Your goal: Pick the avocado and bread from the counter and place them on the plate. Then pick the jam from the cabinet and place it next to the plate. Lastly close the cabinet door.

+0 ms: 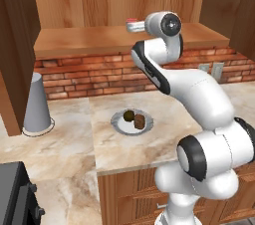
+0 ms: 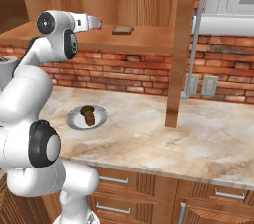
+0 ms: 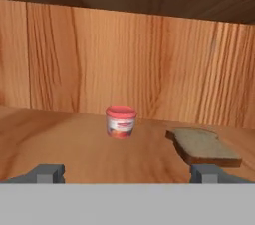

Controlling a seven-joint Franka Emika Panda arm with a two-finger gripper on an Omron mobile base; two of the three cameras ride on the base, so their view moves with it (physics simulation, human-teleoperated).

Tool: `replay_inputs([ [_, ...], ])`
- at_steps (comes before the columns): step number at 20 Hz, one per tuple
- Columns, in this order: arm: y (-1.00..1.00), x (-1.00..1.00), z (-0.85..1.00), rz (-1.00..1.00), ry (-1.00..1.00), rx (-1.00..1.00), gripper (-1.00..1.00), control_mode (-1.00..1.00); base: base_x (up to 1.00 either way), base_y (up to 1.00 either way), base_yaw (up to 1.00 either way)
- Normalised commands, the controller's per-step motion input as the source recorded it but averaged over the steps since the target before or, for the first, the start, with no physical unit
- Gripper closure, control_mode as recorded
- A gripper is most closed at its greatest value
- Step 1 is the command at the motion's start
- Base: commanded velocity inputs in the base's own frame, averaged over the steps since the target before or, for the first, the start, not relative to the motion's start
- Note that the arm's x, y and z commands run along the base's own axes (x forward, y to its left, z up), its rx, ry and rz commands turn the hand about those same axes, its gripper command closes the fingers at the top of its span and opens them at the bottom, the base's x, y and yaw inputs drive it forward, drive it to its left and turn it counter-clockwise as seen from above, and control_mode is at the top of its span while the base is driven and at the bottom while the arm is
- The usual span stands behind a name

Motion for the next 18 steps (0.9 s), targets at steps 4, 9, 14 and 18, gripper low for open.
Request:
replay_inputs([
  [4, 0.00, 0.58, 0.18, 0.00, 0.04, 0.05, -1.00, -1.00, 0.00, 0.00, 0.00],
  [9, -0.07, 0.62, 0.08, 0.00, 0.05, 0.07, -1.00, -1.00, 0.00, 0.00, 0.00],
  [14, -0.01, 0.59, 0.00, 0.00, 0.03, 0.03, -1.00, -1.00, 0.00, 0.00, 0.00],
  [18, 0.00, 0.35, -0.14, 0.00, 0.11, 0.01, -1.00, -1.00, 0.00, 0.00, 0.00],
])
